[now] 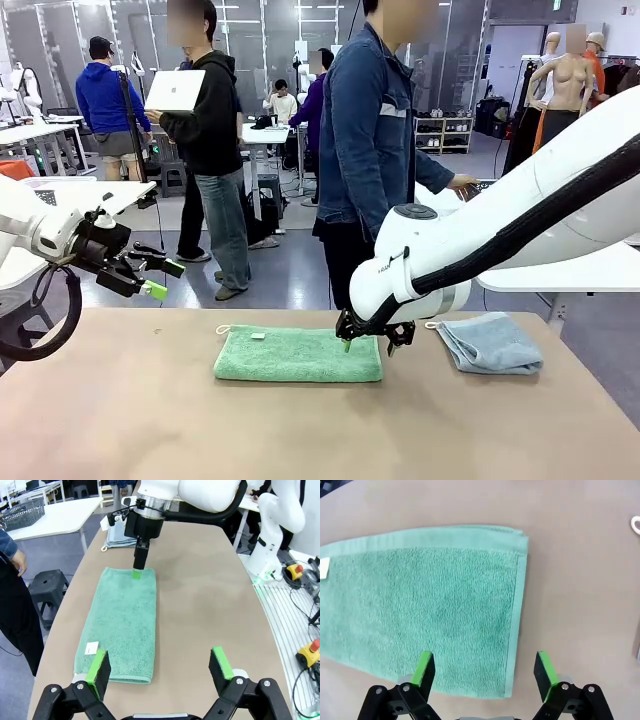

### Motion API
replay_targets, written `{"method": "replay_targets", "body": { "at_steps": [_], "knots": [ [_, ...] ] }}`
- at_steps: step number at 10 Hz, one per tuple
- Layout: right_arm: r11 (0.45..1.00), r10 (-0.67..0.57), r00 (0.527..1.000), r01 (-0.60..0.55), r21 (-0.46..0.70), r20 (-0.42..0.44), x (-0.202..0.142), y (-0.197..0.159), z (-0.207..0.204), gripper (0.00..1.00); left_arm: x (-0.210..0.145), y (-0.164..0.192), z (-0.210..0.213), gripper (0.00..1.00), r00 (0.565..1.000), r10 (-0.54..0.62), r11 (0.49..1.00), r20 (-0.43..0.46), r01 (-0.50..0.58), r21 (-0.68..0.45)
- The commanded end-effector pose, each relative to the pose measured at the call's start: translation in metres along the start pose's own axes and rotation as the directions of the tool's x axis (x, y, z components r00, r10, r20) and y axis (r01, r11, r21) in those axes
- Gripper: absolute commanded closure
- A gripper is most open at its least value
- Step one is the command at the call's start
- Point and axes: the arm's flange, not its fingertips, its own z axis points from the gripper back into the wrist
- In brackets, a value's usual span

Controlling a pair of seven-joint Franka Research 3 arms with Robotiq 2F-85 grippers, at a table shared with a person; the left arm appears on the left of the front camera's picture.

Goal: Fold the towels and place them in the basket.
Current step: When a person lays out a Towel with hook on the table, fold it in half twice.

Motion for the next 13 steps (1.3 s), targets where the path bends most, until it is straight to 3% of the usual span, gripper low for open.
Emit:
{"method": "replay_targets", "body": {
  "at_steps": [1,9,10,11,12,13],
  "knots": [
    [0.998,-0.037,0.999,0.038,-0.046,0.017,0.008,0.013,-0.009,0.00,0.001,0.001,0.001,0.00,1.000,-0.002,1.000,0.000,0.002,0.001],
    [0.994,-0.049,0.999,0.049,-0.094,0.000,0.012,0.014,-0.025,0.00,0.001,0.001,0.001,0.00,1.000,-0.002,1.000,0.000,0.002,0.001],
    [0.994,-0.051,0.999,0.050,-0.095,-0.008,0.011,0.013,-0.027,0.02,0.001,0.001,0.001,0.00,1.000,-0.002,1.000,0.000,0.002,0.001],
    [0.993,-0.058,0.998,0.057,-0.100,-0.013,0.012,0.012,-0.029,0.20,0.001,0.001,0.001,0.00,1.000,-0.002,1.000,0.000,0.002,0.001],
    [0.993,-0.058,0.998,0.057,-0.101,-0.002,0.012,0.011,-0.030,0.12,0.001,0.001,0.001,0.00,1.000,-0.002,1.000,0.000,0.002,0.001],
    [0.993,-0.059,0.998,0.059,-0.102,0.000,0.012,0.011,-0.029,0.12,0.001,0.001,0.001,0.00,1.000,-0.002,1.000,0.000,0.002,0.001]
  ]
}}
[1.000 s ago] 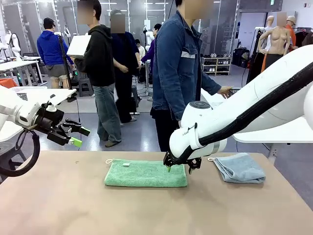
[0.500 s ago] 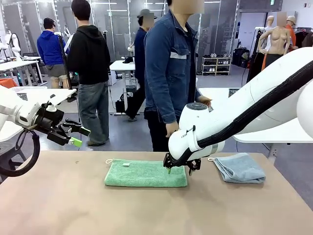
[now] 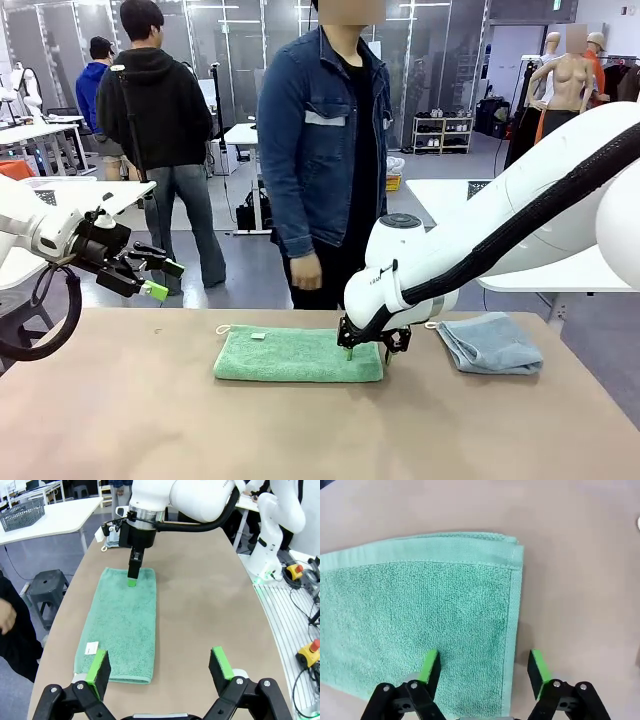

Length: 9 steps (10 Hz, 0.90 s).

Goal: Fold the towels and place them in the basket.
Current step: When a person lays out a Towel with hook on the table, fold it in half twice.

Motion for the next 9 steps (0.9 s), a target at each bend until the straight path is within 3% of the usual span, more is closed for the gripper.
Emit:
{"method": "replay_targets", "body": {
  "at_steps": [1,2,6,7,8,9],
  "knots": [
    [0.998,-0.034,0.999,0.035,-0.042,0.022,0.0024,0.0096,-0.0014,0.12,0.0010,0.0006,0.0006,0.00,1.000,-0.002,1.000,0.000,0.002,0.001],
    [0.999,-0.034,0.999,0.034,-0.041,0.020,0.0025,0.0100,-0.0014,0.26,0.0010,0.0006,0.0006,0.00,1.000,-0.002,1.000,0.000,0.002,0.001],
    [0.998,-0.043,0.999,0.043,-0.054,0.012,0.0028,0.0113,-0.0009,0.23,0.0010,0.0006,0.0006,0.00,1.000,-0.002,1.000,0.000,0.002,0.001],
    [0.997,-0.043,0.999,0.043,-0.057,0.009,0.0029,0.0118,-0.0017,0.43,0.0010,0.0006,0.0006,0.00,1.000,-0.002,1.000,0.000,0.002,0.001],
    [0.997,-0.045,0.999,0.045,-0.058,0.004,0.0030,0.0122,-0.0020,0.43,0.0010,0.0006,0.0006,0.00,1.000,-0.002,1.000,0.000,0.002,0.001],
    [0.997,-0.046,0.999,0.046,-0.060,0.001,0.0033,0.0120,-0.0022,0.63,0.0010,0.0006,0.0006,0.00,1.000,-0.002,1.000,0.000,0.002,0.001]
  ]
}}
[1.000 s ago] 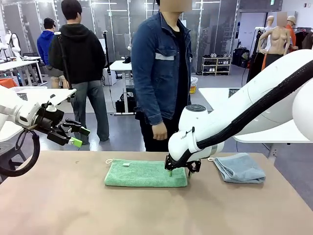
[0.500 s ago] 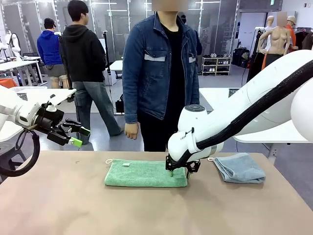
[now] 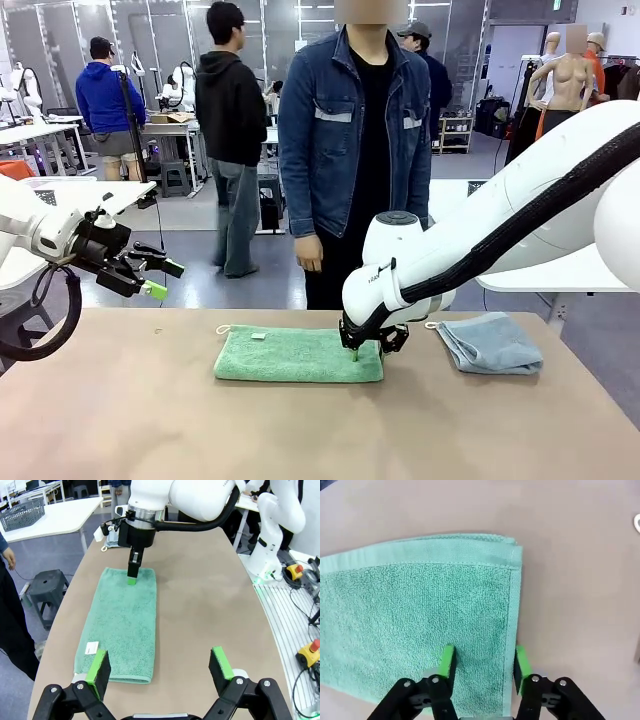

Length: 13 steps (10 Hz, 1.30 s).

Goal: Fold the towels and place them in the basket.
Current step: When a person lays out a Towel with hook on the table, fold it in half twice.

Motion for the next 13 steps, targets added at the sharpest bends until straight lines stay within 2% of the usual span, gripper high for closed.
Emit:
{"method": "replay_targets", "body": {
  "at_steps": [1,2,3,4,5,6,8,9,13],
  "knots": [
    [0.998,-0.034,0.999,0.034,-0.044,0.007,0.002,0.008,-0.005,0.49,0.001,0.001,0.001,0.00,1.000,-0.002,1.000,0.000,0.002,0.001],
    [0.998,-0.033,0.999,0.033,-0.049,0.006,0.002,0.008,-0.005,0.82,0.001,0.001,0.001,0.00,1.000,-0.002,1.000,0.000,0.002,0.001],
    [0.998,-0.034,0.999,0.034,-0.052,0.004,0.002,0.007,-0.005,0.69,0.001,0.001,0.001,0.00,1.000,-0.002,1.000,0.000,0.002,0.001],
    [0.998,-0.036,0.999,0.036,-0.057,0.002,0.001,0.007,-0.006,1.00,0.001,0.001,0.001,0.00,1.000,-0.002,1.000,0.000,0.002,0.001],
    [0.997,-0.035,0.999,0.035,-0.062,0.001,0.001,0.006,-0.006,0.88,0.001,0.001,0.001,0.00,1.000,-0.002,1.000,0.000,0.002,0.001],
    [0.997,-0.035,0.999,0.035,-0.064,0.000,0.001,0.005,-0.007,1.00,0.001,0.001,0.001,0.00,1.000,-0.002,1.000,0.000,0.002,0.001],
    [0.997,-0.034,0.999,0.034,-0.065,-0.004,0.002,0.001,-0.007,1.00,0.001,0.001,0.001,0.00,1.000,-0.002,1.000,0.000,0.002,0.001],
    [0.998,-0.024,0.999,0.025,-0.058,0.023,0.005,-0.006,-0.008,1.00,0.001,0.001,0.001,0.00,1.000,-0.002,1.000,0.000,0.002,0.001],
    [0.998,-0.042,0.998,0.043,-0.034,0.048,0.018,-0.057,0.002,1.00,0.001,0.001,0.001,0.00,1.000,-0.002,1.000,0.000,0.002,0.001]
  ]
}}
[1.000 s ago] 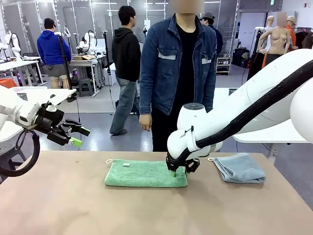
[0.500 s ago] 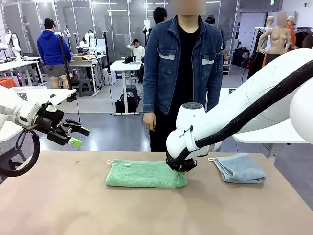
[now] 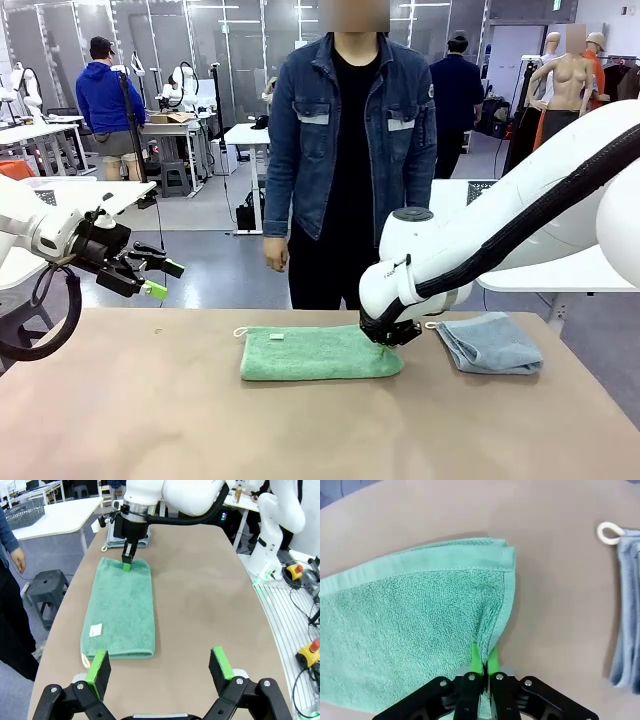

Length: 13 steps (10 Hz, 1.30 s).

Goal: Fold the towels and place them in the basket.
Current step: When a person lays out a Towel with hook on the table, fold it in half twice.

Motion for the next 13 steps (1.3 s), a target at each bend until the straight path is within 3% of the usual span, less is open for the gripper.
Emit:
{"method": "replay_targets", "body": {
  "at_steps": [1,8,10,13],
  "knots": [
    [1.000,-0.001,1.000,0.001,-0.010,0.017,-0.005,-0.020,0.000,1.00,0.001,0.001,0.001,0.00,1.000,-0.002,1.000,0.000,0.002,0.001],
    [1.000,-0.021,0.999,0.022,-0.021,0.049,0.000,-0.038,0.021,1.00,0.001,0.001,0.001,0.00,1.000,-0.002,1.000,0.000,0.002,0.001],
    [1.000,0.002,0.998,0.000,-0.030,0.069,0.005,-0.026,0.049,1.00,0.001,0.001,0.001,0.00,1.000,-0.002,1.000,0.000,0.002,0.001],
    [0.997,0.046,0.996,-0.040,-0.066,0.082,-0.004,0.023,0.097,1.00,0.001,0.001,0.001,0.00,1.000,-0.002,1.000,0.000,0.002,0.001]
  ]
}}
